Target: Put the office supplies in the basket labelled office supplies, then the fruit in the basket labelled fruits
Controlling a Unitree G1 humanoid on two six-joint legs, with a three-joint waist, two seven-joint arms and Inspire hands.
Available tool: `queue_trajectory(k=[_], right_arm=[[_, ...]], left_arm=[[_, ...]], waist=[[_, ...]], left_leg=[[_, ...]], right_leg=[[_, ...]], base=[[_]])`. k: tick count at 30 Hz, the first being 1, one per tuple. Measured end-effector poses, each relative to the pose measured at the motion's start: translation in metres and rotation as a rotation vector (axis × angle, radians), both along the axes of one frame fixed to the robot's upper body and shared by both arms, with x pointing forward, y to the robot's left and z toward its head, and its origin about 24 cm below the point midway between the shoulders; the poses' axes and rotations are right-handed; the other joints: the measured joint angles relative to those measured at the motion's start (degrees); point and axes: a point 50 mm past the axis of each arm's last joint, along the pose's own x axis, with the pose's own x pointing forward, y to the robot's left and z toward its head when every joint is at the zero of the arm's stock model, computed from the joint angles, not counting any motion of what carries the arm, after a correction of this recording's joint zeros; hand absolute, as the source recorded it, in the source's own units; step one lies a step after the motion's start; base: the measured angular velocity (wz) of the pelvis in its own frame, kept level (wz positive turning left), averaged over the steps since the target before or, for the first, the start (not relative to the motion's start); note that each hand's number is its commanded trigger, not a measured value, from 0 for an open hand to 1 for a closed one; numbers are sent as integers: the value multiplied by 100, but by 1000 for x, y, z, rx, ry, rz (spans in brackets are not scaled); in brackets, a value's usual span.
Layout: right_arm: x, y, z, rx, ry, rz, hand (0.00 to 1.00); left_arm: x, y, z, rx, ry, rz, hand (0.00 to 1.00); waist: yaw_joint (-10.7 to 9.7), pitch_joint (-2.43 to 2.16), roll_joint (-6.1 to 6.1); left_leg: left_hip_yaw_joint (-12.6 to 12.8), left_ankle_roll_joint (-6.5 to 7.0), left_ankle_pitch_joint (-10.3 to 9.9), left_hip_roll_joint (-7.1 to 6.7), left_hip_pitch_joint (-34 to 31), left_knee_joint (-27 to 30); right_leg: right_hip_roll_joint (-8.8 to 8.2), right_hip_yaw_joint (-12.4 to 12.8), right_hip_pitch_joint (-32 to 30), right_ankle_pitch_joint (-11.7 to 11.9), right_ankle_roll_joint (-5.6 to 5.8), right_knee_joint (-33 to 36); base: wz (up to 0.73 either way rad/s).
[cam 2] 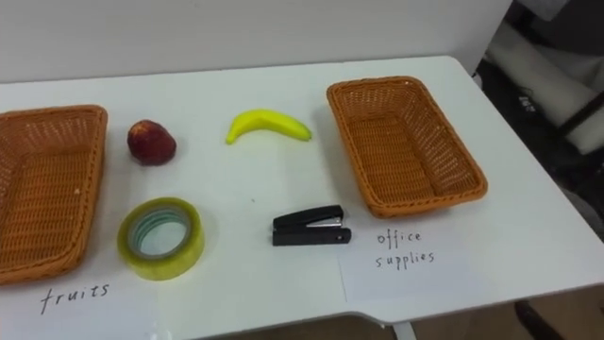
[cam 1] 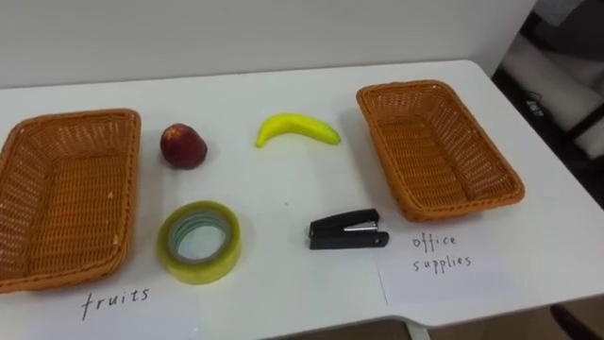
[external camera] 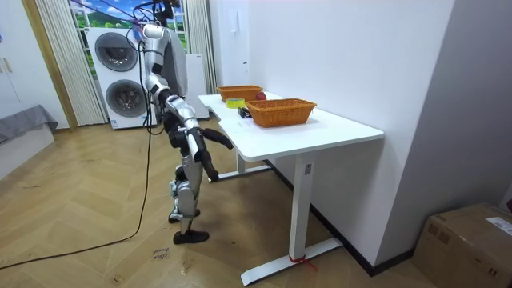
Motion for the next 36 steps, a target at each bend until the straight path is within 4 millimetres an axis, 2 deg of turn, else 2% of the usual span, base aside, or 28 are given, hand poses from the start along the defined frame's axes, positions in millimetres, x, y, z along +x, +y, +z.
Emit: queue_trajectory(k=[5, 7, 10, 12, 14, 17, 22, 25, 27, 29, 30, 33, 36], right_arm=[[7, -2, 12, -53, 0, -36, 0], [15, -3, 24, -80, -42, -38, 0], [35, -8, 61, -180, -165, -20, 0], [45, -12, 93, -333, -236, 2, 0], [49, -14, 110, -418, -268, -2, 0], [52, -14, 125, -488, -297, -27, 0], [56, -10, 145, -545, -356, -59, 0], [57, -6, 169, -591, -452, -67, 0], [60, -2, 192, -684, -523, -64, 0], [59, 0, 201, -742, -551, -58, 0], [59, 1, 204, -759, -558, -54, 0], [62, 3, 208, -782, -578, -18, 0], [65, 5, 213, -814, -594, 24, 0]], left_arm=[[0, -1, 0, -2, 6, -11, 0], [0, -1, 0, -4, 8, -10, 0], [-1, -1, 0, 1, 17, -13, 0], [0, -2, 0, 13, 17, -21, 0], [0, -2, 0, 25, 19, -22, 0], [0, 0, 1, 44, 20, -16, 0], [-1, 1, 1, 63, 23, -13, 0], [-2, 1, 1, 63, 30, -11, 0], [-3, 4, 2, 68, 33, -14, 0], [-3, 7, 3, 77, 30, -18, 0], [-4, 9, 3, 81, 31, -19, 0], [-5, 9, 3, 81, 36, -19, 0], [-5, 8, 2, 78, 40, -25, 0]], waist=[[4, 3, 19], [10, 20, 35], [-14, 17, 47], [-42, 15, 33], [-33, 18, 18], [-12, 3, -14], [18, 11, -35], [8, 6, -57], [6, -3, -98], [13, -22, -137], [19, -1, -162], [45, 2, -222], [55, 8, -182]], left_leg=[[47, 1, 1, -7, -3, 5], [111, 1, 2, -5, -24, 6], [168, 2, 2, -14, -119, 21], [159, 2, 2, -10, -121, 23], [146, 2, 2, -6, -97, 22], [141, 1, 2, -2, -89, 17], [126, 0, 3, -7, -91, 13], [97, 0, 4, -9, -91, 13], [95, 0, 4, -1, -81, 25], [58, 0, 4, 4, -78, 38], [11, 0, 4, 3, -77, 54], [6, 0, 4, 5, -92, 55], [-14, 2, 2, 0, -99, 29]], right_leg=[[-5, 32, -54, -4, 4, 4], [-1, 66, -118, -8, 3, 42], [-7, 136, -245, -25, 3, 118], [0, 155, -221, -26, 4, 99], [7, 147, -181, -26, 4, 88], [12, 141, -177, -25, 4, 74], [6, 105, -192, -24, 5, 88], [-3, 61, -185, -25, 5, 88], [4, 37, -171, -24, 2, 42], [6, 0, -121, -17, -6, -15], [6, -14, -83, -11, -6, -41], [10, -14, -80, 13, 0, -98], [9, -5, -33, 42, 17, -92]], base=[[-6], [-18], [-11], [6], [6], [1], [-1], [6], [6], [13], [14], [3], [0]])
